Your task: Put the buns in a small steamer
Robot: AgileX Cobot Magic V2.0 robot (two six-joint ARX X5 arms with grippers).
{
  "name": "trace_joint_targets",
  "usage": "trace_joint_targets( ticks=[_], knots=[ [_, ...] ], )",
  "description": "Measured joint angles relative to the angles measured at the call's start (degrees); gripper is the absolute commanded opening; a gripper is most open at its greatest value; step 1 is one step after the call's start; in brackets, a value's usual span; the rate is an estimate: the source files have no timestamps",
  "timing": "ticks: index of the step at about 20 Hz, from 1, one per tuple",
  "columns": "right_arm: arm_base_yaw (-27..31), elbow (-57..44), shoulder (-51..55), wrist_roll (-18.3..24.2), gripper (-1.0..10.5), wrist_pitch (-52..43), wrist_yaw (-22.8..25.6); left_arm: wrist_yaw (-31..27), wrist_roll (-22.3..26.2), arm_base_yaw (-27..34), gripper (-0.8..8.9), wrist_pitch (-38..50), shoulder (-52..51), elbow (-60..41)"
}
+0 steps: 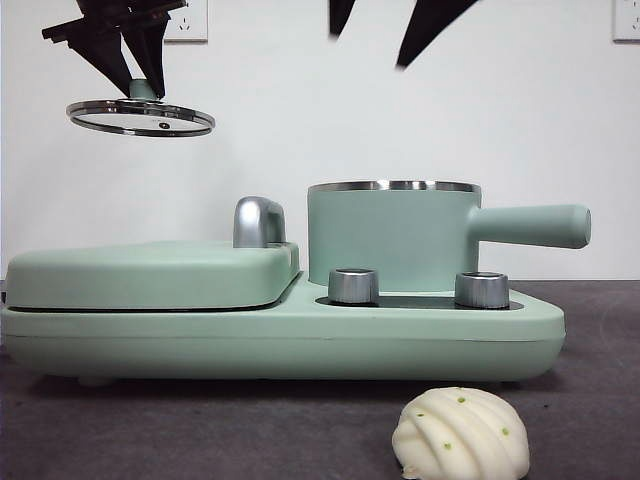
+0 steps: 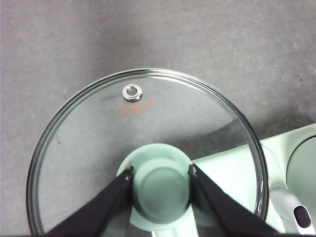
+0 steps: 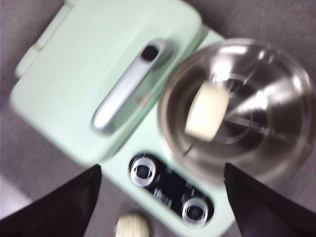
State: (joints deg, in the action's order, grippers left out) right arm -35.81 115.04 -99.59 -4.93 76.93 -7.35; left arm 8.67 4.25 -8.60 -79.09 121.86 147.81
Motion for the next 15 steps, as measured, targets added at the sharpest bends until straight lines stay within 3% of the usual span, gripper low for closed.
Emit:
trace_joint_targets(
  ticks=[7, 15],
  knots=[
    [-6.16, -21.27, 21.44, -2.12, 3.9, 0.00, 4.57, 0.00, -0.46, -0.90, 1.19, 0.00, 0.00, 0.00],
    [-14.08, -40.57, 35.60, -10.47, 3.9, 0.00, 4.83, 0.02, -0.48, -1.05, 1.19, 0.00, 0.00, 0.00]
  ],
)
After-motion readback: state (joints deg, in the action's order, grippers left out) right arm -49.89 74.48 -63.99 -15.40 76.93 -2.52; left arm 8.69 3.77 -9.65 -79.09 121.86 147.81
